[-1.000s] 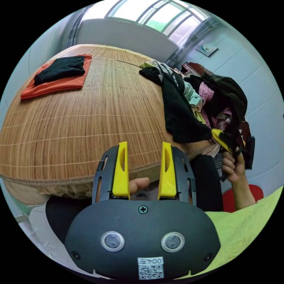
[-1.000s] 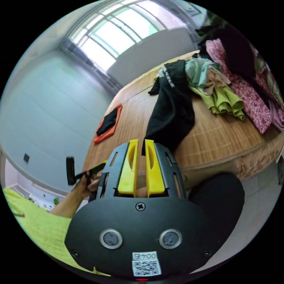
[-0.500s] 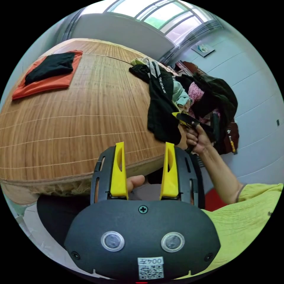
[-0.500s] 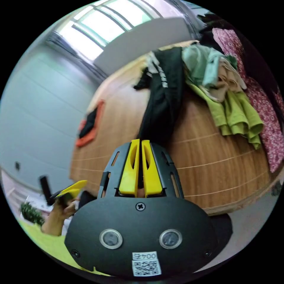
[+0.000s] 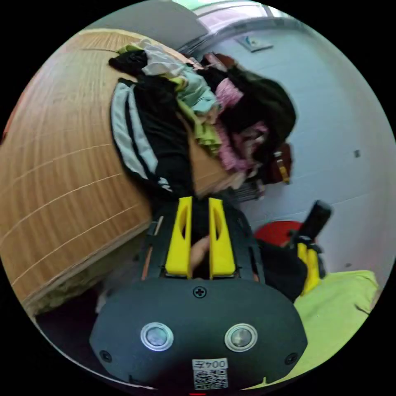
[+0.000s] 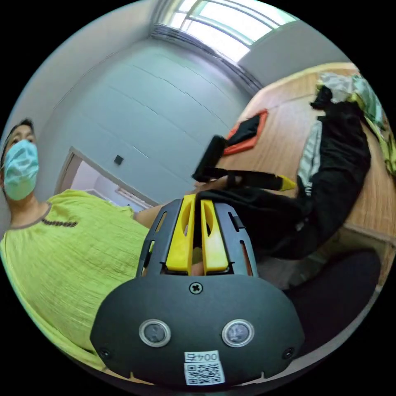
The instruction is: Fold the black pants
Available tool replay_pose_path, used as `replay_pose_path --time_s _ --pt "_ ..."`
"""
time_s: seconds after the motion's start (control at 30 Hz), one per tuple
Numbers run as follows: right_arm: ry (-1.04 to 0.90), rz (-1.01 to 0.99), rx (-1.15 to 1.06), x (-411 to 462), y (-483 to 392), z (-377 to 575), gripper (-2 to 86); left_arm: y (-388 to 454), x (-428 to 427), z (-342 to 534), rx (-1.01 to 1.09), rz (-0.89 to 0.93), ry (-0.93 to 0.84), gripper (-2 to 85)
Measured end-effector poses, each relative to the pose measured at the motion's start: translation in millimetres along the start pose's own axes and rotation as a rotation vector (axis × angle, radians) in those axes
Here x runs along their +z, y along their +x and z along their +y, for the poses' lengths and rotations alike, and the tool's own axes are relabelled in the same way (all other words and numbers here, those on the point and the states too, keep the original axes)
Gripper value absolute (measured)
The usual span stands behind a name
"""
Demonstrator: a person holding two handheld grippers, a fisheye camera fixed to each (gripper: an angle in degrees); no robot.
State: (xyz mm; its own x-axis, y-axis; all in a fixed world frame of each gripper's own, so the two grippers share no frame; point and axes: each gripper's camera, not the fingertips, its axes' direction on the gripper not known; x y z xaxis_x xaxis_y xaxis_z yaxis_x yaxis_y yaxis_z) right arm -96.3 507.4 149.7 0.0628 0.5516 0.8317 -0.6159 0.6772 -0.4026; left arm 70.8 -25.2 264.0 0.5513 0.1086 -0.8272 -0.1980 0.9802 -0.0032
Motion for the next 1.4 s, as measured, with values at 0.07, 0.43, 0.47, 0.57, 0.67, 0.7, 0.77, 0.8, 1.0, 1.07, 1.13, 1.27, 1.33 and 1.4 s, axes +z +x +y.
replay_pose_path --time_s 0.07,0.43,0.47,0.57,0.67,0.7,0.77,0.8,1.0,1.07,1.13,1.27,1.33,1.4 --pt "-0.011 0.137 0.051 -5 6 0 7.7 -9 -18 19 0.001 -0.065 0.039 2.3" --pt "0.188 0.651 0.238 12 93 -131 11.3 -67 -84 68 -0.216 -0.09 0.145 4.8" --pt "0.186 0.66 0.233 26 102 -156 11.9 -60 -86 64 -0.189 -0.102 0.15 5.7" --pt "0.155 0.772 0.216 65 125 -213 13.3 -49 -87 42 -0.145 -0.141 0.144 8.0" --pt "0.085 0.928 0.207 102 151 -257 14.7 -43 -89 5 -0.105 -0.18 0.147 10.5" --pt "0.019 0.975 0.196 117 164 -267 13.7 -44 -88 -4 -0.108 -0.185 0.144 11.1" --pt "-0.064 1.081 0.2 127 180 -272 9.0 -46 -87 -46 -0.091 -0.171 0.138 12.6" --pt "0.005 1.066 0.193 114 178 -266 6.2 -45 -87 -56 -0.081 -0.172 0.141 12.7" --pt "0.308 0.725 0.309 -12 166 -161 4.1 -47 -53 -170 0.027 -0.251 0.097 14.1" --pt "0.329 0.667 0.38 -35 182 -124 4.3 -52 -24 -217 0.035 -0.266 0.047 14.9" --pt "0.362 0.588 0.475 -54 204 -90 4.5 -53 -7 -249 0.049 -0.272 0.03 15.4" --pt "0.47 0.413 0.648 -81 247 -41 2.3 -50 17 -312 0.102 -0.278 -0.006 16.6" --pt "0.489 0.37 0.637 -84 253 -35 1.5 -51 26 -333 0.129 -0.27 -0.033 16.8" --pt "0.488 0.341 0.616 -84 258 -35 2.7 -55 35 -350 0.143 -0.238 -0.062 16.6"
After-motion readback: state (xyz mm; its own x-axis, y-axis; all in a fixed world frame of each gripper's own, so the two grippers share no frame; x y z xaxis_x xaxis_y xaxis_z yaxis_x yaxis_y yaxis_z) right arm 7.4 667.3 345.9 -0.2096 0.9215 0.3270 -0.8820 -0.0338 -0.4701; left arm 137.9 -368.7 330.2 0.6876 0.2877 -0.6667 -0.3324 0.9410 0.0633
